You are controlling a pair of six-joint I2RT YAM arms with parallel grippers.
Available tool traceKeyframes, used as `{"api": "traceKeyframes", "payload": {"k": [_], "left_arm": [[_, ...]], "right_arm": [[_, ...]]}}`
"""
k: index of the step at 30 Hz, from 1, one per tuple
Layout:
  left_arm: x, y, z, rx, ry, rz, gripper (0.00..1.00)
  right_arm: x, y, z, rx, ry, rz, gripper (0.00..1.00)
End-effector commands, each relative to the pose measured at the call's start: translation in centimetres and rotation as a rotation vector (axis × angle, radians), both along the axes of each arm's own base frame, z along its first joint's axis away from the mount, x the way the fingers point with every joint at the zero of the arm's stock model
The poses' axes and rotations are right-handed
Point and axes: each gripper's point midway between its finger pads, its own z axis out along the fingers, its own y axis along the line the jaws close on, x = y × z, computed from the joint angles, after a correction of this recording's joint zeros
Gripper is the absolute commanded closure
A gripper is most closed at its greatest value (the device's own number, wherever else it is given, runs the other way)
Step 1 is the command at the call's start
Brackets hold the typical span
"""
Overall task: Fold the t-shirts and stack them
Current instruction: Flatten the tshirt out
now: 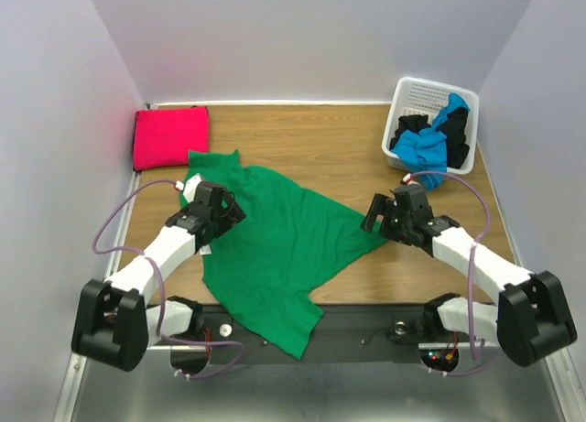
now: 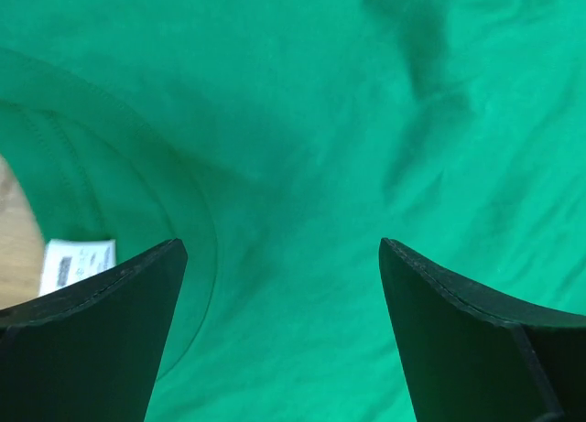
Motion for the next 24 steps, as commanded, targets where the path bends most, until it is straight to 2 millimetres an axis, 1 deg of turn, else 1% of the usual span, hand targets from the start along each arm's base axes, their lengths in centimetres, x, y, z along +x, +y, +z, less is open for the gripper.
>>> {"api": "traceKeyframes", "payload": {"k": [1, 2, 3, 5, 6, 8, 9, 10, 11, 12, 14, 15, 17, 18, 19, 20, 21, 22, 23, 24], "left_arm": [[2.5, -1.3, -0.5, -0.036, -0.053, -0.013, 0.01], [2.7, -1.6, -1.2, -0.032, -0.037, -0.030, 0.01], [3.3, -2.1, -2.3, -0.029, -0.004, -0.045, 0.01], [4.1, -2.4, -3.4, -0.011, 0.030, -0.058, 0.01], [5.0, -2.7, -4.4, 0.000, 0.057, -0.061, 0.01], [6.0, -3.2, -5.3, 0.017, 0.087, -0.091, 0.01], [7.8, -4.0, -4.4, 0.009, 0.066, -0.107, 0.01], [8.2, -4.3, -5.9, 0.021, 0.104, -0.118, 0.01], [9.0, -4.6, -6.0, 0.030, 0.105, -0.138, 0.01], [10.7, -5.4, -6.3, 0.030, 0.111, -0.153, 0.01], [12.5, -6.4, -6.4, 0.036, 0.108, -0.185, 0.02], [14.4, -7.8, -6.2, 0.035, 0.096, -0.208, 0.01], [16.3, -9.5, -5.9, 0.044, 0.085, -0.255, 0.01], [18.0, -10.9, -5.6, 0.056, 0.078, -0.277, 0.01], [18.8, -11.7, -5.4, 0.069, 0.073, -0.292, 0.01], [20.7, -12.5, -3.5, 0.088, 0.037, -0.298, 0.01], [20.0, -12.5, -4.9, 0.109, 0.074, -0.310, 0.01], [21.9, -13.7, -3.8, 0.112, 0.031, -0.327, 0.01], [22.6, -14.0, -3.3, 0.112, 0.016, -0.333, 0.01], [24.4, -15.0, -1.8, 0.094, -0.028, -0.345, 0.01]], "right_arm": [[1.5, 0.2, -0.9, 0.008, -0.037, -0.025, 0.00], [1.7, 0.1, -0.9, 0.009, -0.043, -0.034, 0.00], [1.6, -0.2, -1.5, -0.007, -0.030, -0.049, 0.00], [1.4, -0.6, -2.1, -0.020, -0.018, -0.068, 0.00], [1.0, -0.8, -2.6, -0.022, -0.002, -0.078, 0.00], [0.4, -0.8, -3.2, -0.013, 0.014, -0.085, 0.00], [0.1, -0.9, -3.3, -0.008, 0.018, -0.091, 0.00], [-0.6, -1.0, -3.8, 0.005, 0.028, -0.108, 0.00], [-0.9, -1.0, -3.8, 0.017, 0.031, -0.110, 0.00], [-1.2, -1.0, -3.9, 0.023, 0.035, -0.112, 0.00], [-2.0, -0.8, -4.2, 0.051, 0.042, -0.112, 0.00], [-2.3, -0.9, -4.3, 0.055, 0.044, -0.113, 0.00], [-2.7, -1.1, -4.4, 0.050, 0.037, -0.111, 0.00], [-2.7, -1.1, -4.4, 0.054, 0.033, -0.113, 0.00], [-2.8, -1.3, -4.4, 0.050, 0.030, -0.117, 0.00], [-2.7, -1.2, -4.2, 0.059, 0.025, -0.119, 0.00], [-2.6, -1.1, -4.1, 0.058, 0.020, -0.116, 0.00], [-2.6, -1.0, -3.9, 0.060, 0.017, -0.109, 0.00], [-2.4, -0.9, -3.5, 0.065, 0.008, -0.100, 0.00], [-2.2, -0.8, -3.3, 0.068, 0.002, -0.098, 0.00]]}}
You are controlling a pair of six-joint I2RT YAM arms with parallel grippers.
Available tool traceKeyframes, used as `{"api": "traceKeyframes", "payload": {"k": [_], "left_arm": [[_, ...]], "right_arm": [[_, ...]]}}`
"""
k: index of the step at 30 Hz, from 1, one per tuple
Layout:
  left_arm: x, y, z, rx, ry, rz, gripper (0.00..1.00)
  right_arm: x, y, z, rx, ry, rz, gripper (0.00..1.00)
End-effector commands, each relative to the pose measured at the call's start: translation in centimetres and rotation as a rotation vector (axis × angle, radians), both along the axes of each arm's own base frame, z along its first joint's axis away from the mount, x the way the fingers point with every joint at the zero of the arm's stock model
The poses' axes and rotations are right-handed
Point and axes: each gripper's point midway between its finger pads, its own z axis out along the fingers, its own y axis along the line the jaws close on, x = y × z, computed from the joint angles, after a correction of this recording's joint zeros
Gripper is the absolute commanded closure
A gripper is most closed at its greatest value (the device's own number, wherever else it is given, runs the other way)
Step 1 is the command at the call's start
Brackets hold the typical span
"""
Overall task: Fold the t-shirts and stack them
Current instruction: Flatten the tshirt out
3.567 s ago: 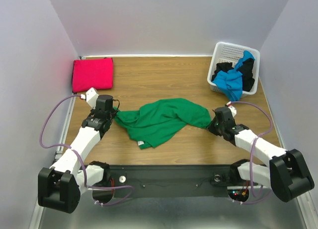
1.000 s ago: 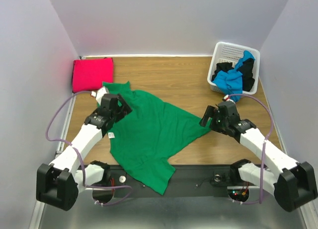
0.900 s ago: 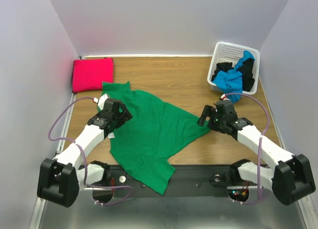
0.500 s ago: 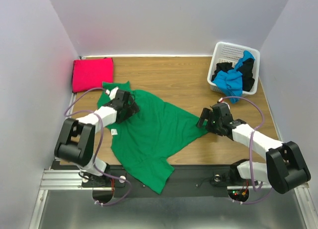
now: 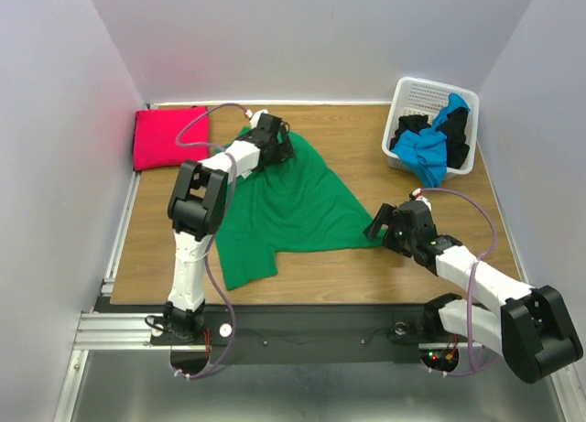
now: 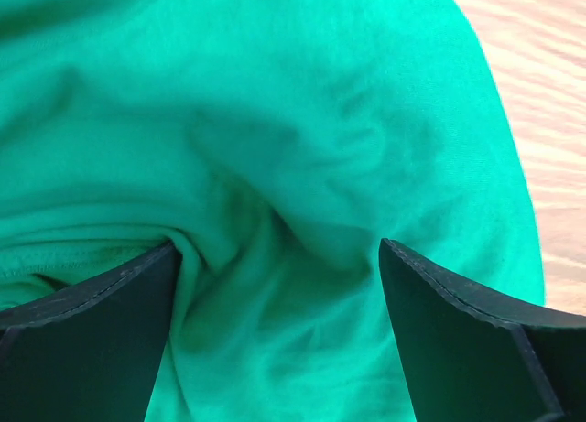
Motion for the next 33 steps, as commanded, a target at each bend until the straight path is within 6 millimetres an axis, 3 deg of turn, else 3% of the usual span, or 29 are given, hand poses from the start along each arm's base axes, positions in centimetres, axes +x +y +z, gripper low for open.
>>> {"api": "traceKeyframes", "payload": {"k": [1, 2, 4, 5, 8, 9, 11, 12, 13, 14, 15, 18, 19, 22, 25, 33], "left_arm": [[1.5, -2.5, 1.7, 0.023, 0.010, -0.094, 0.01], [1.7, -2.8, 2.3, 0.030, 0.012, -0.110, 0.01], [2.8, -3.7, 5.5, 0.029, -0.035, -0.120, 0.01], [2.4, -2.9, 7.3, 0.054, -0.052, -0.097, 0.01], [0.6, -1.0, 9.8, 0.079, -0.078, -0.055, 0.01], [-1.7, 0.9, 11.0, 0.106, -0.084, -0.020, 0.01], [-4.4, 2.8, 12.2, 0.100, -0.102, 0.038, 0.01], [-7.4, 5.1, 9.3, 0.152, -0.046, 0.088, 0.01], [-9.4, 6.6, 12.4, 0.119, -0.110, 0.136, 0.01], [-11.5, 7.8, 11.8, 0.087, -0.091, 0.221, 0.01], [-15.0, 10.3, 10.5, 0.096, -0.071, 0.284, 0.01], [-20.2, 13.6, 7.1, 0.029, 0.010, 0.471, 0.01], [-22.7, 15.2, 5.1, 0.023, 0.047, 0.510, 0.01], [-26.5, 16.4, 1.7, -0.014, 0.151, 0.538, 0.01], [-28.4, 17.3, 0.3, -0.012, 0.211, 0.579, 0.01], [-32.1, 13.8, -3.5, -0.116, 0.431, 0.433, 0.03]], "right_arm": [[-0.9, -0.1, -0.5, 0.000, 0.040, 0.004, 0.00], [-0.8, 0.1, -0.3, 0.009, 0.037, 0.007, 0.00], [-0.7, 0.3, 0.0, 0.020, 0.032, 0.015, 0.00], [-0.8, 0.4, 0.1, 0.024, 0.028, 0.016, 0.00], [-0.8, 0.3, 0.5, 0.033, 0.015, 0.011, 0.00], [-0.8, 0.3, 0.8, 0.039, 0.002, 0.005, 0.00], [-1.0, 0.1, 1.0, 0.041, -0.004, -0.003, 0.00], [-1.2, 0.0, 0.9, 0.041, -0.004, -0.005, 0.00], [-1.1, -0.1, 1.1, 0.043, -0.012, -0.015, 0.00], [-1.2, -0.2, 1.1, 0.041, -0.014, -0.024, 0.00], [-1.2, -0.3, 1.2, 0.041, -0.015, -0.029, 0.00], [-1.3, -0.4, 1.2, 0.042, -0.017, -0.029, 0.00], [-1.2, -0.4, 1.3, 0.041, -0.019, -0.030, 0.00], [-1.1, -0.3, 1.5, 0.039, -0.022, -0.027, 0.00], [-1.2, -0.5, 1.5, 0.036, -0.022, -0.035, 0.00], [-1.3, -1.1, 1.1, 0.016, -0.023, -0.057, 0.00]]}}
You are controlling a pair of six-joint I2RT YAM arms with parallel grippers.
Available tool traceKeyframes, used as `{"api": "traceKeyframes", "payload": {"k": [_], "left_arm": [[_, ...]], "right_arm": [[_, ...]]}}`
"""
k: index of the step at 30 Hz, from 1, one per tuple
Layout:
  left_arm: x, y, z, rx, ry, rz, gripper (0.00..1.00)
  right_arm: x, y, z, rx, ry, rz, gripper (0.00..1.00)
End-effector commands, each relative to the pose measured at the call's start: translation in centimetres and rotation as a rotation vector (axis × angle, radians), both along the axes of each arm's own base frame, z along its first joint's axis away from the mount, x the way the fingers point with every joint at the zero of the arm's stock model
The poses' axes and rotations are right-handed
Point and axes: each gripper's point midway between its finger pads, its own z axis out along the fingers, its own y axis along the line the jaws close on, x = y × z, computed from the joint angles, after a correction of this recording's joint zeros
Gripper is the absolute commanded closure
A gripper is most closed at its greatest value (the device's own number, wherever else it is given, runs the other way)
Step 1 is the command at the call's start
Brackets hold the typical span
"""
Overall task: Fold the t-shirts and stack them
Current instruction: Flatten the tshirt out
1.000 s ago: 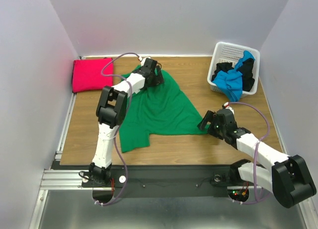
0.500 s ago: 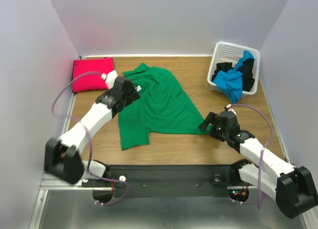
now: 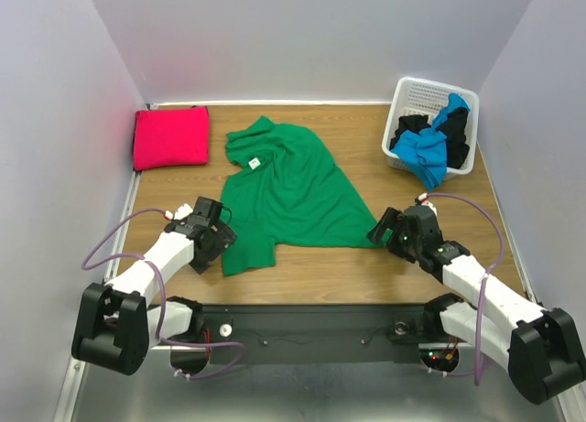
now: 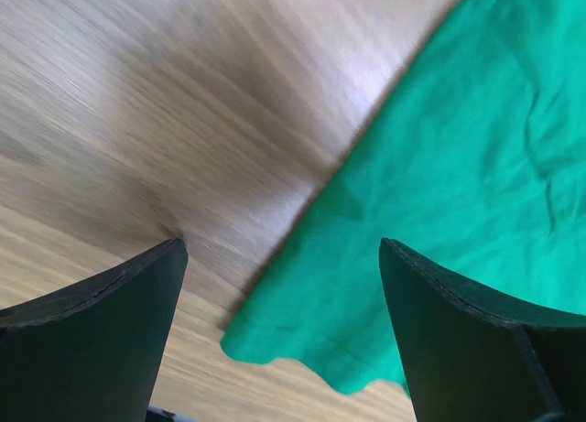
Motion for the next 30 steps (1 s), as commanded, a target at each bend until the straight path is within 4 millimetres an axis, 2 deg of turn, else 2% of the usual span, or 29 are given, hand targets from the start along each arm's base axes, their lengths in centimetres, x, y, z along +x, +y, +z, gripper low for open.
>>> {"api": "traceKeyframes", "payload": {"k": [1, 8, 11, 12, 17, 18, 19, 20, 22, 27, 30], "left_arm": [[-2.6, -2.2, -2.1, -0.130, 0.102, -0.049, 0.04], [-3.7, -3.7, -2.2, -0.226, 0.106, -0.055, 0.16], [-4.2, -4.1, -2.1, -0.257, 0.111, -0.070, 0.31], [-4.4, -4.2, -2.1, -0.264, 0.114, -0.075, 0.39], [-4.8, -4.6, -2.6, -0.282, 0.114, -0.099, 0.57], [-4.8, -4.6, -2.7, -0.280, 0.116, -0.098, 0.67], [-4.8, -4.6, -2.8, -0.275, 0.126, -0.104, 0.72], [-4.8, -4.6, -2.8, -0.270, 0.133, -0.108, 0.88], [-4.7, -4.5, -2.8, -0.261, 0.143, -0.117, 1.00], [-3.7, -3.7, -1.4, -0.210, 0.087, -0.110, 1.00], [-1.6, -3.8, 1.7, -0.208, -0.043, -0.136, 1.00]], "right_arm": [[0.3, -0.7, 0.1, -0.014, -0.020, -0.037, 0.00], [0.6, -0.9, 0.2, -0.031, -0.020, -0.047, 0.00], [0.7, -1.0, 0.2, -0.036, -0.019, -0.055, 0.00], [0.8, -1.1, 0.2, -0.038, -0.020, -0.057, 0.00], [0.9, -1.0, 0.4, -0.038, -0.021, -0.059, 0.00], [1.0, -1.0, 0.4, -0.036, -0.022, -0.061, 0.00], [0.9, -1.0, 0.4, -0.035, -0.022, -0.064, 0.00], [0.9, -1.0, 0.4, -0.034, -0.022, -0.063, 0.00], [0.8, -1.0, 0.2, -0.032, -0.016, -0.058, 0.00], [0.9, -1.1, 0.2, -0.045, -0.015, -0.057, 0.00], [1.4, -1.3, 0.6, -0.056, -0.025, -0.073, 0.01]]}}
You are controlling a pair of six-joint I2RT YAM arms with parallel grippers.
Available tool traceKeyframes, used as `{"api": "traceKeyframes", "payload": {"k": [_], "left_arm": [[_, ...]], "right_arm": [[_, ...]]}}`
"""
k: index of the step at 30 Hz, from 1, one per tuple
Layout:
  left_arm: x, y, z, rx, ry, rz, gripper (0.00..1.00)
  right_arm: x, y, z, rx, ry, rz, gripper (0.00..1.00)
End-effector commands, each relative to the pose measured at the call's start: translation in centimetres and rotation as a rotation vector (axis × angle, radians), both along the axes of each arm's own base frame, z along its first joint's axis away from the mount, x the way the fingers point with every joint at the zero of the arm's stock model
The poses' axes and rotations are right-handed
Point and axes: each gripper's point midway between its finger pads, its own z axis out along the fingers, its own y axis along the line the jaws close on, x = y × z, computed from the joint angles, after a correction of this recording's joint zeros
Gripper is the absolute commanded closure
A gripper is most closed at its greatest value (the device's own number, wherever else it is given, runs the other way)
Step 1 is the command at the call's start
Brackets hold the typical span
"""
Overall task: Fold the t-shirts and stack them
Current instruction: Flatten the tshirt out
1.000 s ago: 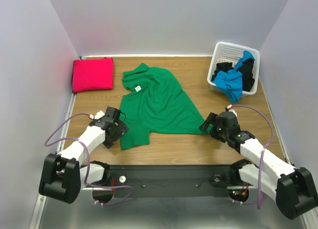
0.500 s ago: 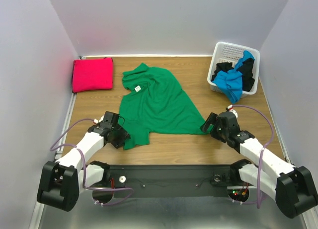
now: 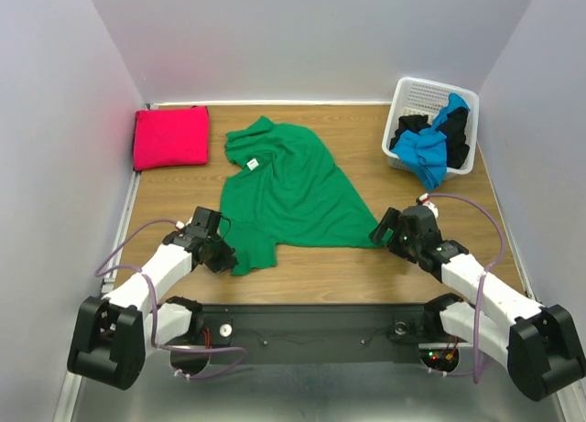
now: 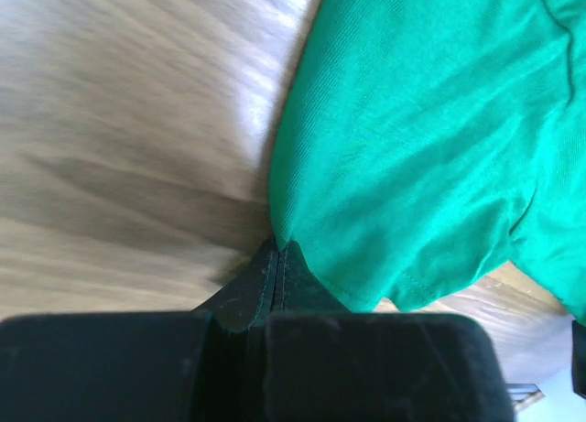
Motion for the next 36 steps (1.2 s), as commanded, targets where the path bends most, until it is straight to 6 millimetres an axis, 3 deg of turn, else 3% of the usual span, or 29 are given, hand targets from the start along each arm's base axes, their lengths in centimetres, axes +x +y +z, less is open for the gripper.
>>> {"api": "traceKeyframes", "payload": {"k": [1, 4, 7, 8, 9, 15, 18, 22, 24, 27, 30, 31, 34, 35, 36], "left_arm": [[1.4, 1.0, 3.3, 0.056, -0.116, -0.006, 1.00], [2.4, 1.6, 5.5, 0.069, -0.216, 0.016, 1.00], [2.8, 1.9, 7.0, 0.068, -0.284, 0.032, 1.00], [2.8, 1.9, 7.3, 0.068, -0.296, 0.036, 1.00], [2.8, 1.9, 7.4, 0.065, -0.306, 0.037, 1.00], [2.7, 1.8, 7.3, 0.054, -0.309, 0.029, 1.00], [2.8, 1.9, 7.5, 0.062, -0.307, 0.034, 1.00], [3.2, 2.3, 8.4, 0.078, -0.333, 0.050, 1.00], [3.4, 2.6, 8.9, 0.090, -0.349, 0.063, 1.00], [4.0, 2.7, 10.7, 0.094, -0.394, 0.068, 1.00], [5.4, 3.0, 15.2, 0.099, -0.502, 0.083, 1.00], [6.3, 3.2, 18.8, 0.098, -0.584, 0.106, 1.00], [7.1, 4.0, 25.2, 0.091, -0.740, 0.153, 1.00], [7.1, 4.1, 29.3, 0.067, -0.834, 0.169, 1.00], [7.0, 4.3, 31.7, 0.052, -0.892, 0.183, 1.00]], "right_arm": [[1.3, -0.5, 1.1, -0.020, -0.031, -0.041, 0.02], [1.9, -0.4, 1.4, -0.028, -0.029, -0.050, 0.08], [2.2, -0.7, 1.1, -0.037, -0.017, -0.077, 0.21], [2.2, -0.7, 1.1, -0.034, -0.015, -0.086, 0.24], [2.2, -0.8, 1.0, -0.037, -0.013, -0.094, 0.34], [2.5, -1.6, 1.1, -0.050, -0.024, -0.150, 0.60], [2.5, -1.9, 1.4, -0.055, -0.036, -0.163, 0.66], [2.5, -2.7, 1.6, -0.098, -0.048, -0.172, 0.81], [2.5, -2.7, 1.1, -0.115, -0.028, -0.166, 1.00], [3.3, -2.2, 2.2, -0.119, -0.045, -0.134, 1.00], [5.1, -1.6, 6.5, -0.113, -0.142, -0.092, 1.00], [6.0, -1.4, 9.9, -0.108, -0.222, -0.076, 1.00], [6.7, -1.1, 15.4, -0.087, -0.345, -0.050, 0.99], [6.6, -1.0, 17.6, -0.089, -0.401, -0.024, 1.00], [6.7, -0.8, 21.0, -0.067, -0.475, -0.019, 1.00]]}}
